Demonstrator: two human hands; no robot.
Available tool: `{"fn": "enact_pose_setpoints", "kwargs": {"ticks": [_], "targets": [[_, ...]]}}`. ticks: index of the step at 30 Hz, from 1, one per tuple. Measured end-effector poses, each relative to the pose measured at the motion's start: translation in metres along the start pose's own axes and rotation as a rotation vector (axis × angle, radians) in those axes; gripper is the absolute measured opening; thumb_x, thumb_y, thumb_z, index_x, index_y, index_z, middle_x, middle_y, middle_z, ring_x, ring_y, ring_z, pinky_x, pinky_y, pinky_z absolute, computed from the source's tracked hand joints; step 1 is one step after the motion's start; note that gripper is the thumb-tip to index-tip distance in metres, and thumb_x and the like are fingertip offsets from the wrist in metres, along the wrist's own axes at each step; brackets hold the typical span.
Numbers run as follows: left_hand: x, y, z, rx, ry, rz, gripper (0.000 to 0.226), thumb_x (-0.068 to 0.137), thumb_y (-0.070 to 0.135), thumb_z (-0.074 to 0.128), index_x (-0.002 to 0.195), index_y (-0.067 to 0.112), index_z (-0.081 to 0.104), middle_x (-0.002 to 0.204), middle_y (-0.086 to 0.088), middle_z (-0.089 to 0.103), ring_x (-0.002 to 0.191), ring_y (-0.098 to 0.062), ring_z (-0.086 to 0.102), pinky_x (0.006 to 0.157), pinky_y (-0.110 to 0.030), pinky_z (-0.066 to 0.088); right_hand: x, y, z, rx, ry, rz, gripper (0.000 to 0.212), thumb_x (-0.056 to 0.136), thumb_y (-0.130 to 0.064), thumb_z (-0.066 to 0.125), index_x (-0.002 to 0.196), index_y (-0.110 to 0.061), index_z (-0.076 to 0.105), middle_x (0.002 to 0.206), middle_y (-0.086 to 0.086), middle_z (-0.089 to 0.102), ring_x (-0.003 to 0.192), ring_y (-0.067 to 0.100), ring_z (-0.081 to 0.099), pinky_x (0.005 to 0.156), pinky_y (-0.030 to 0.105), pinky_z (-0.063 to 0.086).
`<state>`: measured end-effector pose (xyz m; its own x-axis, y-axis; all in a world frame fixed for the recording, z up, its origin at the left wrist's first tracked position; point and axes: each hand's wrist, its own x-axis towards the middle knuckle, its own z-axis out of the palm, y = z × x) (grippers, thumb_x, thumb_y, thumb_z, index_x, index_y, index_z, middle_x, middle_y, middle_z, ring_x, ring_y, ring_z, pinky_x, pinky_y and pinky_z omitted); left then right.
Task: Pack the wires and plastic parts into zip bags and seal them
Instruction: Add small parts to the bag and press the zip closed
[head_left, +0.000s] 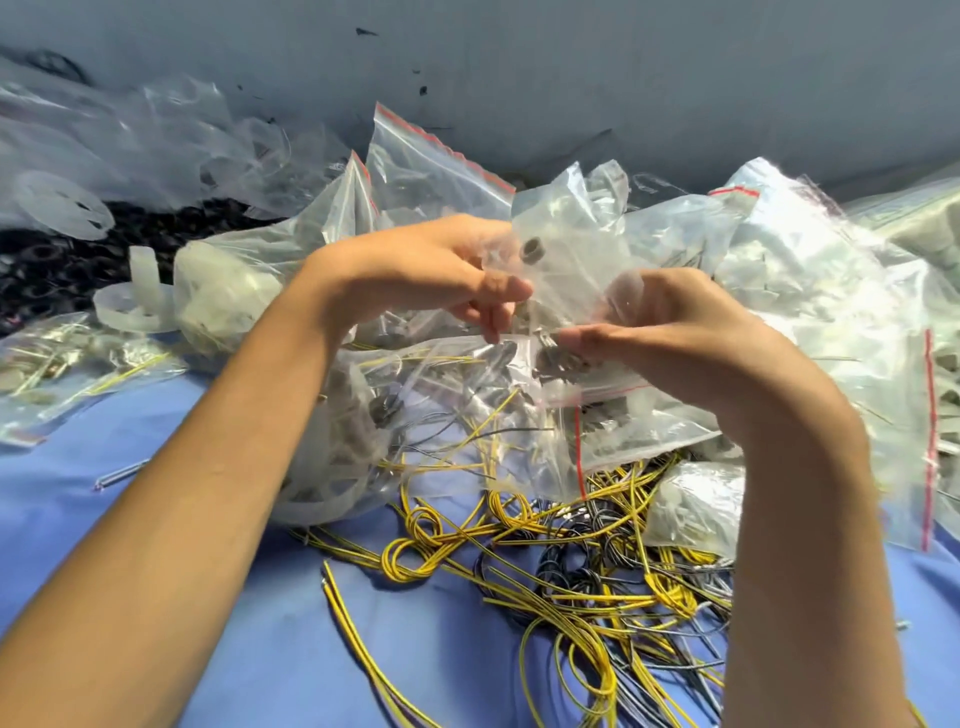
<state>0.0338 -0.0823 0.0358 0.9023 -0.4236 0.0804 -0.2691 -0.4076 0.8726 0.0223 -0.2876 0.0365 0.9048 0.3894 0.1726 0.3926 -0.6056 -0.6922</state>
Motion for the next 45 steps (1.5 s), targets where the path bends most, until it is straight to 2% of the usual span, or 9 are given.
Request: {"fn": "enact_pose_setpoints", "kwargs": {"ticks": [5,11,15,19,25,28,36,40,45], "targets": [[0.006,-0.005,0.006,0.589,-0.084,-0.098,0.028,0.087,0.033,0.065,0.107,0.015,0.057,0.105,-0.001,0.065,0.096,-0.016,0.06,0.088,-0.029,0.047,0.002,0.008,-0.003,-0.045,0.151,0.102,0.052,0.085,-0.046,0.064,0.055,-0.006,0.051,0.055,0.006,0.065,0.051,0.024,0.058,0.059,0.04,0.048],[0.008,0.002,0.022,0.657,-0.169,0.0,0.044,0.086,0.045,0.062,0.124,0.027,0.05,0.106,0.02,0.046,0.095,0.006,0.04,0.07,0.004,0.028,0.002,0.013,-0.006,-0.021,0.191,0.163,0.04,0.073,-0.06,0.068,0.082,-0.022,0.059,0.065,-0.001,0.062,0.058,0.011,0.056,0.062,0.032,0.042],[0.006,0.002,0.025,0.694,-0.305,-0.101,0.04,0.088,0.04,0.061,0.125,0.026,0.058,0.119,0.015,0.063,0.11,-0.006,0.056,0.093,-0.02,0.04,0.0,0.014,-0.007,0.01,0.131,0.215,0.043,0.081,-0.034,0.073,0.116,-0.026,0.052,0.093,0.0,0.064,0.085,0.018,0.063,0.085,0.041,0.054],[0.007,0.001,0.025,0.719,-0.331,-0.097,0.033,0.087,0.035,0.063,0.12,0.031,0.062,0.118,0.011,0.065,0.11,-0.009,0.057,0.096,-0.025,0.041,0.002,0.012,-0.006,-0.069,0.08,0.19,0.042,0.083,-0.019,0.071,0.122,-0.026,0.056,0.088,-0.006,0.059,0.074,0.014,0.06,0.067,0.026,0.045],[0.009,0.001,0.044,0.793,-0.413,-0.08,0.05,0.059,0.037,0.047,0.106,0.042,0.066,0.12,0.004,0.063,0.11,-0.017,0.057,0.097,-0.036,0.045,0.002,0.007,-0.001,-0.254,0.047,0.182,0.039,0.083,-0.025,0.059,0.121,-0.031,0.057,0.097,-0.001,0.061,0.069,0.002,0.058,0.054,0.02,0.038],[0.011,-0.001,0.047,0.797,-0.38,-0.077,0.027,0.059,0.038,0.049,0.079,0.041,0.066,0.11,0.009,0.068,0.103,-0.014,0.061,0.093,-0.037,0.048,0.001,0.007,-0.003,-0.26,0.011,0.164,0.031,0.087,-0.027,0.057,0.117,-0.026,0.061,0.099,0.001,0.064,0.074,0.009,0.06,0.061,0.022,0.041],[0.014,-0.007,0.05,0.817,-0.276,-0.09,0.016,0.075,0.025,0.055,0.078,0.015,0.067,0.087,-0.002,0.07,0.084,-0.022,0.063,0.077,-0.041,0.054,0.0,0.009,-0.003,-0.223,0.105,0.149,0.049,0.086,-0.039,0.063,0.051,-0.015,0.039,0.039,-0.008,0.033,0.039,0.01,0.03,0.048,0.028,0.024],[0.019,-0.006,0.057,0.745,-0.229,-0.055,0.022,0.081,0.021,0.049,0.08,0.006,0.066,0.076,-0.011,0.064,0.067,-0.02,0.055,0.061,-0.031,0.046,0.001,0.006,-0.001,-0.092,0.045,0.168,0.041,0.093,-0.041,0.055,0.065,-0.012,0.053,0.061,0.024,0.058,0.063,0.035,0.062,0.073,0.053,0.056],[0.02,-0.007,0.055,0.739,-0.17,-0.021,0.026,0.079,0.025,0.034,0.064,0.008,0.047,0.063,-0.006,0.049,0.062,-0.021,0.045,0.059,-0.03,0.039,0.001,0.008,0.001,0.003,0.118,0.187,0.024,0.082,-0.022,0.073,0.074,-0.019,0.05,0.069,-0.003,0.063,0.058,0.009,0.067,0.064,0.038,0.061]]}}
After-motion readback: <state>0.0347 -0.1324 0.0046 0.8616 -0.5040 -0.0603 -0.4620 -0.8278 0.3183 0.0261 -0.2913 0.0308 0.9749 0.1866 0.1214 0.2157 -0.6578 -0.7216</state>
